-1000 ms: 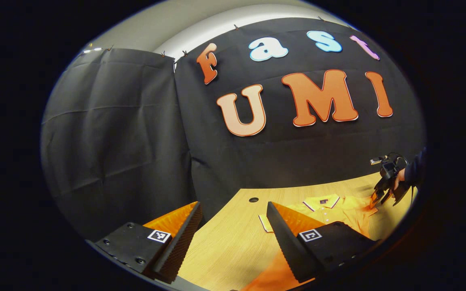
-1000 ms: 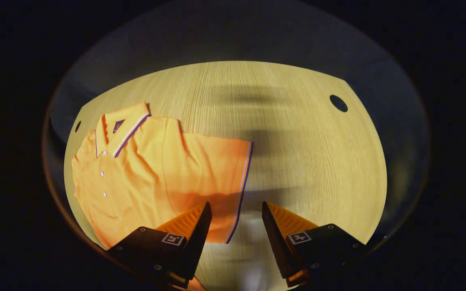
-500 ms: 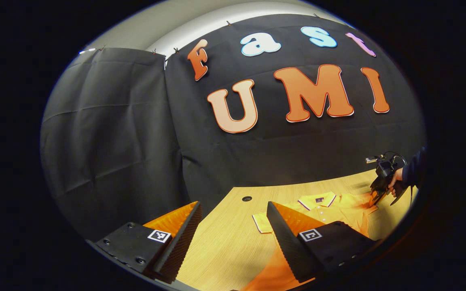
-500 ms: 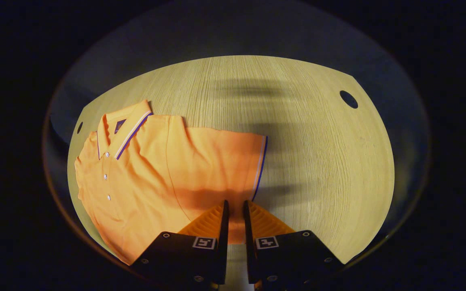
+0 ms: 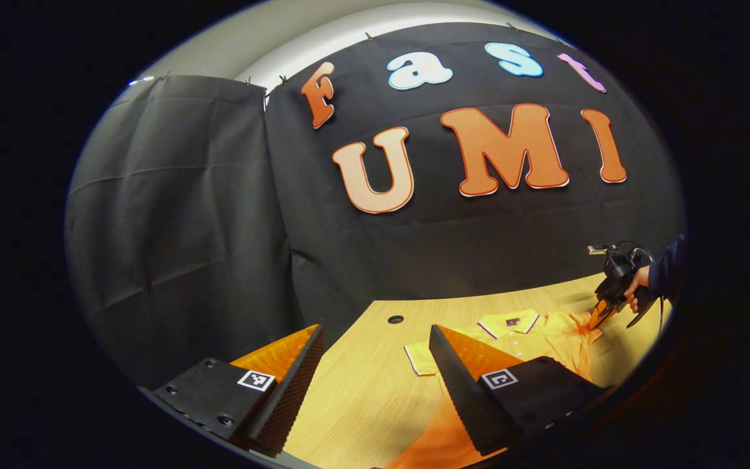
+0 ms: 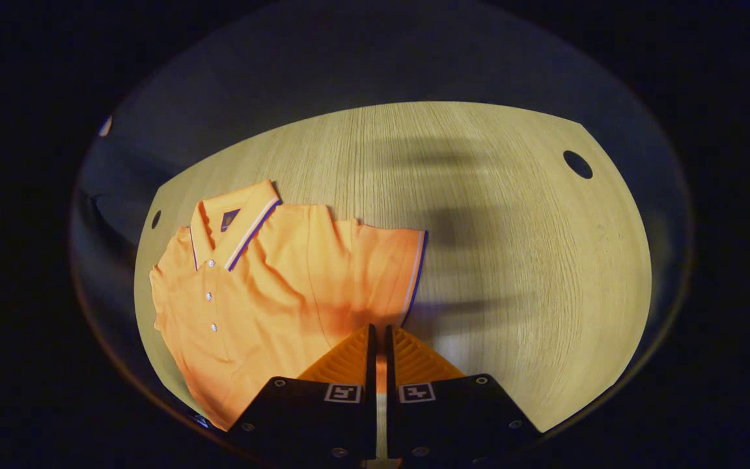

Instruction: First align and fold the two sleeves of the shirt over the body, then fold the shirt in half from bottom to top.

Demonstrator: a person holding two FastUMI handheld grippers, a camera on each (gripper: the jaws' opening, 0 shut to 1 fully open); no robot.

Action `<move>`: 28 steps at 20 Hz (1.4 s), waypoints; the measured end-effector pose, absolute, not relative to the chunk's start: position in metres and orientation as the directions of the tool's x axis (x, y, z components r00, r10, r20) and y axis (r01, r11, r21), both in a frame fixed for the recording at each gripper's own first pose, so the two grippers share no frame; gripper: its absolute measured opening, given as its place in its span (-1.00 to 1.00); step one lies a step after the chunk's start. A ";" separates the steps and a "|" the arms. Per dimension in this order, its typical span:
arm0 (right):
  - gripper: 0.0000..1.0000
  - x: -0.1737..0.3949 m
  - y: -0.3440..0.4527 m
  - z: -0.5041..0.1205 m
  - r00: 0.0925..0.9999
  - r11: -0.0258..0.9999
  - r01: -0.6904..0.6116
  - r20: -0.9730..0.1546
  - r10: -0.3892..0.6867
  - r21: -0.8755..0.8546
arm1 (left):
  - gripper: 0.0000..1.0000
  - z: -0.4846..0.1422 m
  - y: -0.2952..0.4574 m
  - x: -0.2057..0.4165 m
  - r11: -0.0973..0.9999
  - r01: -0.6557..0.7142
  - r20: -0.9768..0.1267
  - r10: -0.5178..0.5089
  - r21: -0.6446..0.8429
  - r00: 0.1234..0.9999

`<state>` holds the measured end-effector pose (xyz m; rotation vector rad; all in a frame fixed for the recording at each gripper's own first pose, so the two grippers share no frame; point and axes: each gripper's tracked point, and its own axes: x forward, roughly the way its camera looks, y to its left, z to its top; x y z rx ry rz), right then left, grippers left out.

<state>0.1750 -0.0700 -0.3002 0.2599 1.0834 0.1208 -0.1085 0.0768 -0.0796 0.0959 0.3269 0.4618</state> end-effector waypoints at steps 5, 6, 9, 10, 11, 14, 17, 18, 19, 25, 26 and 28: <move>-0.94 0.186 -0.041 -0.257 0.542 0.960 -0.094 -0.795 0.271 0.263 | 0.98 -0.090 0.089 -0.115 0.880 -0.456 -0.320 0.472 0.130 0.821; -0.77 0.191 -0.048 -0.260 0.555 0.973 -0.091 -0.800 0.226 0.211 | 0.98 -0.094 0.090 -0.115 0.881 -0.458 -0.326 0.470 0.120 0.820; -0.90 0.178 -0.070 -0.286 0.471 0.988 -0.038 -0.869 0.151 0.151 | 0.98 -0.098 0.098 -0.110 0.897 -0.425 -0.331 0.440 0.120 0.835; -0.76 0.174 -0.071 -0.295 0.434 0.983 -0.007 -0.885 0.168 0.183 | 0.97 -0.099 0.105 -0.106 0.898 -0.421 -0.328 0.439 0.127 0.837; -0.44 0.174 -0.078 -0.303 0.418 0.982 0.035 -0.895 0.154 0.186 | 0.98 -0.100 0.112 -0.103 0.901 -0.418 -0.330 0.432 0.118 0.839; 0.10 0.180 -0.101 -0.320 0.420 0.990 0.083 -0.905 0.067 0.112 | 0.97 -0.122 0.116 -0.093 0.912 -0.402 -0.386 0.400 0.081 0.831; 0.19 0.171 -0.089 -0.333 0.361 0.987 0.089 -0.928 0.095 0.136 | 0.99 -0.130 0.121 -0.094 0.915 -0.395 -0.400 0.392 0.079 0.828; 0.18 0.165 -0.088 -0.341 0.342 0.991 0.071 -0.936 0.080 0.111 | 0.98 -0.132 0.125 -0.097 0.911 -0.403 -0.409 0.399 0.081 0.821; 0.16 0.177 -0.087 -0.338 0.388 0.991 0.077 -0.919 0.068 0.106 | 0.99 -0.135 0.129 -0.099 0.907 -0.413 -0.415 0.407 0.081 0.814; -0.91 0.185 -0.081 -0.327 0.430 0.941 0.214 -0.890 0.150 0.262 | 0.99 -0.138 0.143 -0.103 0.890 -0.449 -0.421 0.437 0.076 0.795; -0.99 0.178 -0.072 -0.321 0.418 0.937 0.203 -0.891 0.179 0.283 | 0.99 -0.139 0.144 -0.102 0.889 -0.451 -0.419 0.438 0.073 0.795; -0.99 0.180 -0.066 -0.321 0.429 0.947 0.164 -0.884 0.184 0.277 | 0.98 -0.142 0.142 -0.098 0.893 -0.446 -0.420 0.431 0.067 0.799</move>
